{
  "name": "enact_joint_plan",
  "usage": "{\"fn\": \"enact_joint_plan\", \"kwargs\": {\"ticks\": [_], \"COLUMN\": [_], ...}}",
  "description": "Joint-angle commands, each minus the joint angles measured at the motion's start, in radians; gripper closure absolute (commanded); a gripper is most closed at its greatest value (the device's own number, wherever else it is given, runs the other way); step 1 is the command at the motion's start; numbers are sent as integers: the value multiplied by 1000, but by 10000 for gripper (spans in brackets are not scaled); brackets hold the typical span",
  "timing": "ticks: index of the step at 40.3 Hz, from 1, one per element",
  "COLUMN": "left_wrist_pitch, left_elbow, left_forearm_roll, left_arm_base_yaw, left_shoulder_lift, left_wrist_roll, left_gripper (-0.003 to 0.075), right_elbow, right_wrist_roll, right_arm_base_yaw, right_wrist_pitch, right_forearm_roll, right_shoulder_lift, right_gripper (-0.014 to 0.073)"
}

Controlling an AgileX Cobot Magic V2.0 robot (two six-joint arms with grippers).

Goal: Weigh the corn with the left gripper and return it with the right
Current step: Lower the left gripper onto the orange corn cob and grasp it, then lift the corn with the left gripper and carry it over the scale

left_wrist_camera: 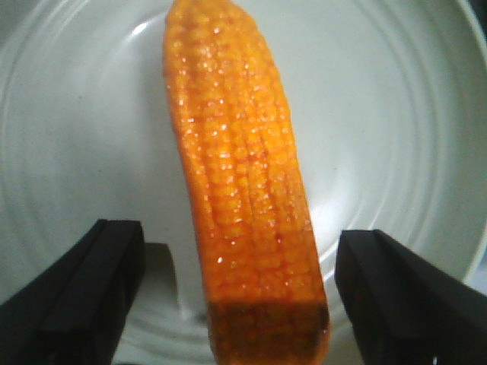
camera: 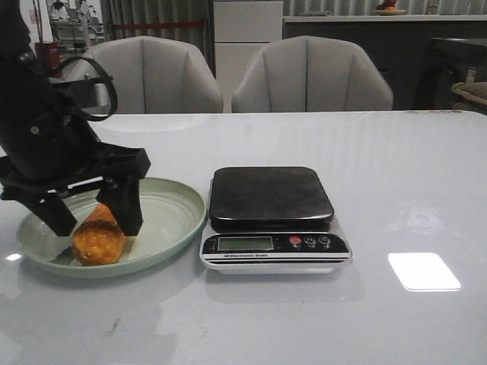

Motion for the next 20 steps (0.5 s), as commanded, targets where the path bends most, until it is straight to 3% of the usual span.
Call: {"fn": "enact_joint_plan", "kwargs": {"ticks": [1,11,20], "left_wrist_pitch": [5,86,80], "left_elbow": [-48,-191,-373], "left_forearm_roll": [-35,-40,-62], "left_arm_base_yaw": [-8,-42,-133], "left_shoulder_lift": [-12,-11,-1], "left_wrist_roll": [-8,2,2], "left_gripper": [230,584,603], "right_elbow": [2,2,2], "right_wrist_roll": [-7,-7,-7], "right_arm_base_yaw": [-7,-7,-7], "right_wrist_pitch": [-74,-74,-74], "right_forearm_roll": [-6,-6,-6], "right_shoulder_lift": [-19,-19,-19], "right_gripper": [427,427,427]}}
